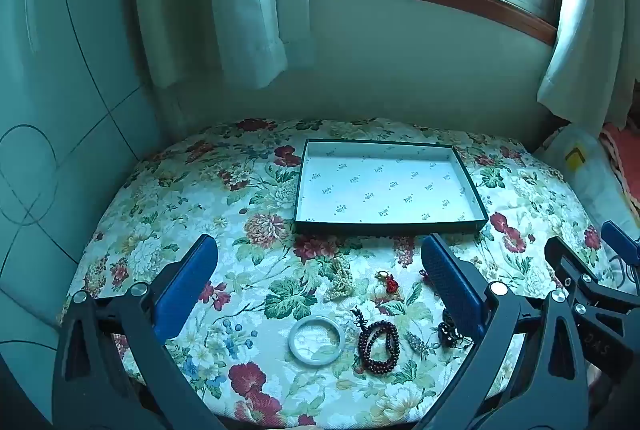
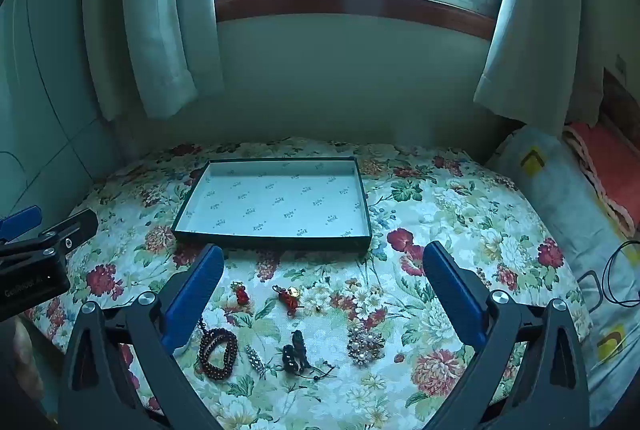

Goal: Organize jewelry

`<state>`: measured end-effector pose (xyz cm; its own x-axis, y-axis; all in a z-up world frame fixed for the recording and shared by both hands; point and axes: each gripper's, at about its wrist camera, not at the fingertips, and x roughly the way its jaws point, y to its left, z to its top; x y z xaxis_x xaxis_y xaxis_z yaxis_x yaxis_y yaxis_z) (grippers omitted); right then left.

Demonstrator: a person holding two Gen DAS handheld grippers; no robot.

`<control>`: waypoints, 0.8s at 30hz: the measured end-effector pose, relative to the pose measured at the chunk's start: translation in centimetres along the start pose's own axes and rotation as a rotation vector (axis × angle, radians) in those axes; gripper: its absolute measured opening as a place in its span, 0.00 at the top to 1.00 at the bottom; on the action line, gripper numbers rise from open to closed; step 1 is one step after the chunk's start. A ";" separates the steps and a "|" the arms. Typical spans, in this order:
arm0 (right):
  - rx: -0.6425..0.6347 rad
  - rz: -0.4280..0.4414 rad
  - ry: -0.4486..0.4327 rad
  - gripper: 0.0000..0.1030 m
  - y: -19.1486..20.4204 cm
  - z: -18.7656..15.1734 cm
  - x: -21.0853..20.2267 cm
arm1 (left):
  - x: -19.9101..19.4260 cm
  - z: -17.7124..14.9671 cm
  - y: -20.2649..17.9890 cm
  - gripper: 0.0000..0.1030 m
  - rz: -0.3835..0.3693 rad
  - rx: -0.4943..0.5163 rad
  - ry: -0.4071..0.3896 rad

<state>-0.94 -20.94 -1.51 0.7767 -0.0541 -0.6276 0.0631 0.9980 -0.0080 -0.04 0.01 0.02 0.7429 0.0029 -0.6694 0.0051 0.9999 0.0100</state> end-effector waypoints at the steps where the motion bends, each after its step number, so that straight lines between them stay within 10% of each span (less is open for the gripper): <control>1: 0.000 0.000 -0.001 0.04 0.0 0.0 0.0 | 0.0 0.0 0.0 0.02 -0.002 0.001 0.002; 24: -0.004 -0.010 -0.010 0.04 0.2 1.2 -0.5 | 0.0 -0.2 0.3 0.02 0.010 0.010 -0.005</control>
<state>-0.59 -20.77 -0.26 0.7824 -0.0649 -0.6194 0.0684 0.9975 -0.0181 -0.20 0.30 -0.11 0.7461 0.0132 -0.6657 0.0041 0.9997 0.0244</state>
